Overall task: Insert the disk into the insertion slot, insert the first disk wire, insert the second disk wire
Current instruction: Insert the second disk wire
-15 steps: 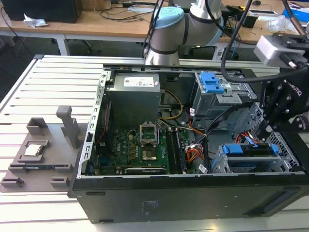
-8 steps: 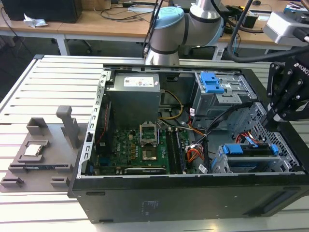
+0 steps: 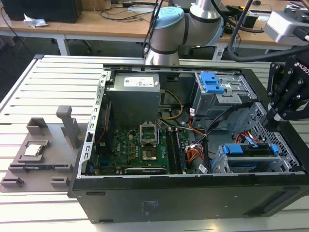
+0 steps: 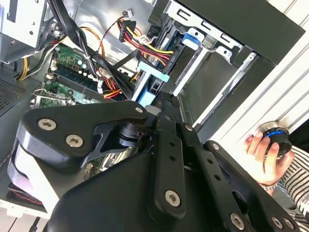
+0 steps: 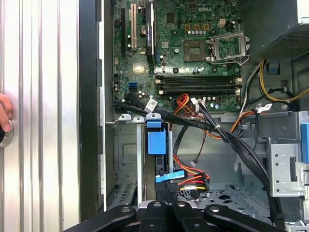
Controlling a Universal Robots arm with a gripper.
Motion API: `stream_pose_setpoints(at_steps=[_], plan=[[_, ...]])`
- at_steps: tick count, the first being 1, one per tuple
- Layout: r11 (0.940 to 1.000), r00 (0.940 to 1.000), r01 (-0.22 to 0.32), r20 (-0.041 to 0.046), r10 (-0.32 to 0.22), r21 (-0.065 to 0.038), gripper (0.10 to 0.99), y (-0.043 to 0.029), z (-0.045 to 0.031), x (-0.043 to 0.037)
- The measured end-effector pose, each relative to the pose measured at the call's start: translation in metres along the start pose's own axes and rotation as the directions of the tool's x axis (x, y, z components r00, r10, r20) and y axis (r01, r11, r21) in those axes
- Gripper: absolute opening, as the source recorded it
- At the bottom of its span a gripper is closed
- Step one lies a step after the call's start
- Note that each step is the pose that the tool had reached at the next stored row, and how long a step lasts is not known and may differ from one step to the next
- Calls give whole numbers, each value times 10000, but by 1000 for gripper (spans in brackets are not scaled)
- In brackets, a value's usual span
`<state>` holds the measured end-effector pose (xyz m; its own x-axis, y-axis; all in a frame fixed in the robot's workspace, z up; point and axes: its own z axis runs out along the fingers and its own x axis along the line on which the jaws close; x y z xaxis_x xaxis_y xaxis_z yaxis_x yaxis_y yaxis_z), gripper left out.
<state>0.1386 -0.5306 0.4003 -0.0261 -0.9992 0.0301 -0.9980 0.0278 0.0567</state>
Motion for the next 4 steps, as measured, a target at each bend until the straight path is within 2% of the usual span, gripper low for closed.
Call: stream_pose_setpoints(at_steps=[4], plan=[[10000,10000,0,-1,0,0,106,0,-1,0]])
